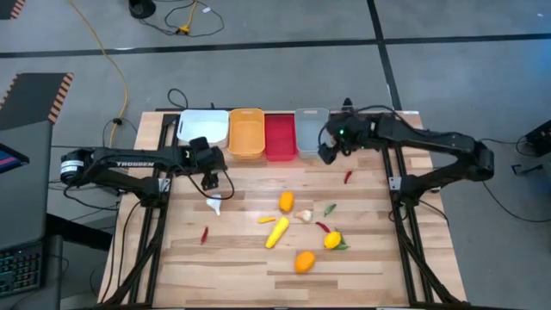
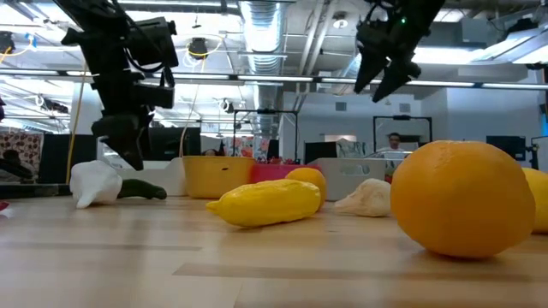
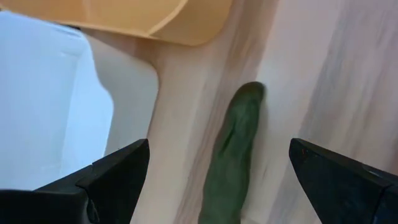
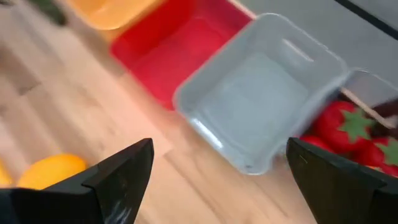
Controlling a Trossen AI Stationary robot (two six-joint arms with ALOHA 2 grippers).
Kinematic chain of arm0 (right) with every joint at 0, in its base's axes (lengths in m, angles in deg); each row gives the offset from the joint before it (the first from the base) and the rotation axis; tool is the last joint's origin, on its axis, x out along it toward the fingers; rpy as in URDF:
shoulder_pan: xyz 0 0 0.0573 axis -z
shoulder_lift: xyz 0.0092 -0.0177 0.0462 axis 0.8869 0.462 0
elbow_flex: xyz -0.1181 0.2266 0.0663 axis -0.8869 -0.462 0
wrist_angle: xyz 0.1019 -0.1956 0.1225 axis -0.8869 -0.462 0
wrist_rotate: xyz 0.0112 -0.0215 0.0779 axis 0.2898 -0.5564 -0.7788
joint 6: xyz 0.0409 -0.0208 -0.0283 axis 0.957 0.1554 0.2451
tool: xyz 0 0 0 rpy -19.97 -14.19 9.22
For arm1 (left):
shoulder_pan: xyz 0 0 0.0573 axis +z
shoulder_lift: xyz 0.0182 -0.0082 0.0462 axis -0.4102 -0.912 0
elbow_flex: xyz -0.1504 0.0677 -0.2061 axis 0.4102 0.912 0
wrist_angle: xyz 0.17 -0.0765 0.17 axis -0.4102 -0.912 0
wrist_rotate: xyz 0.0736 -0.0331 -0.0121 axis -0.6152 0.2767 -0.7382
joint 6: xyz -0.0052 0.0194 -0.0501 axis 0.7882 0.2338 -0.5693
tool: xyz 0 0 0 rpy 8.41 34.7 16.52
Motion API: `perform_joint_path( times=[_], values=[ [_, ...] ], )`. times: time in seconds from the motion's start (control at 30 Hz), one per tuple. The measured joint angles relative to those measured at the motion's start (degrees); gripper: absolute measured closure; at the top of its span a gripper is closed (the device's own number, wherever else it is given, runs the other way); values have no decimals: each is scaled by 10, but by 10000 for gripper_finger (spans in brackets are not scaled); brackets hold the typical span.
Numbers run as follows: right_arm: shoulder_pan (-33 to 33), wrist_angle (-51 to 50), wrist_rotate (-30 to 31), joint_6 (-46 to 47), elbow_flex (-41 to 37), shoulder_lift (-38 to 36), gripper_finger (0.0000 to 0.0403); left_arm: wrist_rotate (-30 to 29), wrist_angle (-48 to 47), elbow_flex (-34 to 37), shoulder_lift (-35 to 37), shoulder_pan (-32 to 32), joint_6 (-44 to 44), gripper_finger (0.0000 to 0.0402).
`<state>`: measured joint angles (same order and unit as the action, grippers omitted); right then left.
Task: Sort produce into baskets
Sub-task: Put the green chili pepper into the white bin
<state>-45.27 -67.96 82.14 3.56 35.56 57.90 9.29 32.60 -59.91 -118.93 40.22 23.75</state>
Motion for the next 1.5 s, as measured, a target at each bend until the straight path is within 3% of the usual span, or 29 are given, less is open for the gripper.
perform_joint_path(
  times=[0.3,0.6,1.1,1.5],
  values=[
    [-86,81,0,4,0,0,10,44,6,0,0,20,-61,29],
    [-147,97,0,4,0,0,10,78,-6,0,0,62,-122,29],
    [-224,111,0,4,0,0,10,98,-12,-1,-1,100,-115,29],
    [-258,119,0,4,0,0,10,89,27,-2,-137,101,-100,29]
  ],
)
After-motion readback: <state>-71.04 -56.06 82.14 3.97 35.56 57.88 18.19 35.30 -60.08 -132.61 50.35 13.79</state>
